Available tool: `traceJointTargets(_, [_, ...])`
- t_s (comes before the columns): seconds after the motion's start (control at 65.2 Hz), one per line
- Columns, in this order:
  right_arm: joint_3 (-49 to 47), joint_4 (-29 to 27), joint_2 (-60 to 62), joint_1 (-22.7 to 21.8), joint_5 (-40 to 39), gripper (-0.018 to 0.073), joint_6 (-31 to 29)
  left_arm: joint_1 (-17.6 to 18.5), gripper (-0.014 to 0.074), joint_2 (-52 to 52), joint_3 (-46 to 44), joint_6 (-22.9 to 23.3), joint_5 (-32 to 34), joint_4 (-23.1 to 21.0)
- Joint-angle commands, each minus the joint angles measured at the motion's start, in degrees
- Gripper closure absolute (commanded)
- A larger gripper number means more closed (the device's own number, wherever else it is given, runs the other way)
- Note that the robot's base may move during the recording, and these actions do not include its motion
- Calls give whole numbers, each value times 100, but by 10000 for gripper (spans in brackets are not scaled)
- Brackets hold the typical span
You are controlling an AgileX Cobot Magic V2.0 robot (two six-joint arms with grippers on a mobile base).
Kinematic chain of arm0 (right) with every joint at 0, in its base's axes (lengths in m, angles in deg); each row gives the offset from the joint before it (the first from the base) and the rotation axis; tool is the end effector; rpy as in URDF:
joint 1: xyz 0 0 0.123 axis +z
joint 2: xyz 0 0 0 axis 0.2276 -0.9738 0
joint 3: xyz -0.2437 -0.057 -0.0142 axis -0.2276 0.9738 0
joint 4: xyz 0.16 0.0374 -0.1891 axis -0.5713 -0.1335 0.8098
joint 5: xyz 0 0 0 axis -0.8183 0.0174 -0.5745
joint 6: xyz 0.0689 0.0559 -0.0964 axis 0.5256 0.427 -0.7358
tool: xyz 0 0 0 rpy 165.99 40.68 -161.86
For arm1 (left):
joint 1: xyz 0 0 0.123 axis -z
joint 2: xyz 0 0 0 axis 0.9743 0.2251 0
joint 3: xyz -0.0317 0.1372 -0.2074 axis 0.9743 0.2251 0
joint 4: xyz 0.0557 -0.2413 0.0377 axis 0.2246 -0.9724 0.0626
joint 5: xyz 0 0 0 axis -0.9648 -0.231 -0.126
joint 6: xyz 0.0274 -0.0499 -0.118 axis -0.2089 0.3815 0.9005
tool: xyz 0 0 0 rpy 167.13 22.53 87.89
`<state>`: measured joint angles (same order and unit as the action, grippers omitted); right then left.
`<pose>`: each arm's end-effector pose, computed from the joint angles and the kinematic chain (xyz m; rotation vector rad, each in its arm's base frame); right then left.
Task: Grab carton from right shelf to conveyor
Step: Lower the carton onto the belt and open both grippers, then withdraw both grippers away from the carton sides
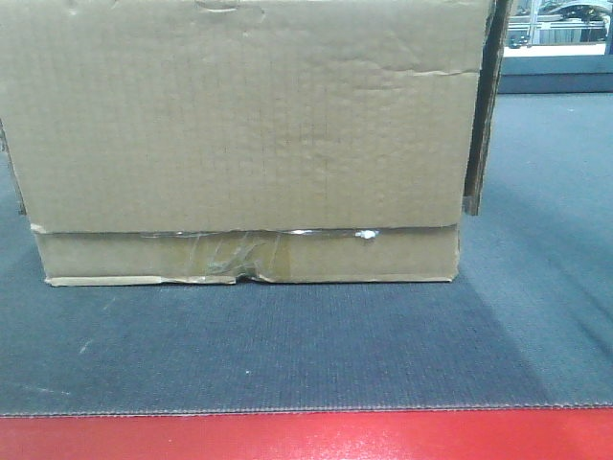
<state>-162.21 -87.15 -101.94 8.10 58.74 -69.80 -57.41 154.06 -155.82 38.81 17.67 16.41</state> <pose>0.3595 0.1540 0.3457 -0.2616 2.1874 0.4256 0.3649 -0.0864 0.3310 -0.0072 2.2818 0.0833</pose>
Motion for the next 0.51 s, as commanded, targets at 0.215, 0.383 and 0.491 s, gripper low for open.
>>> traceJointTargets(0.215, [-78,278,847,-712,651,480,-62,-8,620,-916,-11,-688,-1152,266])
traceJointTargets(0.383, [234,319,1136,-1085,1002,634,-327,-234,582,-1516,698,-782,-896,205])
traceJointTargets(0.491, [958,439,1483,-1148,753,637,-350,-641,575,-2118,1624,-782,-72,-322])
